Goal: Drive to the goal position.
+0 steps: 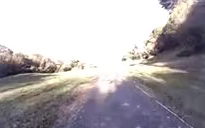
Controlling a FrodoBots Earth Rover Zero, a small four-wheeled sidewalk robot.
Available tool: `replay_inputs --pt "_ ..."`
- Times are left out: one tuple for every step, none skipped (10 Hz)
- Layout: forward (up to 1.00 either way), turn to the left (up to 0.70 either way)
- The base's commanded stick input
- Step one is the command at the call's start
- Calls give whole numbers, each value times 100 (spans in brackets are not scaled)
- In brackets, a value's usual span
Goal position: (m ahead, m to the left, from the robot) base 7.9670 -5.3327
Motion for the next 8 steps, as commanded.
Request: replay_inputs --pt "70 0" --pt "70 0" --pt "70 0" --pt "70 0" --pt "70 0" --pt "70 0" --pt "70 0" --pt "70 0"
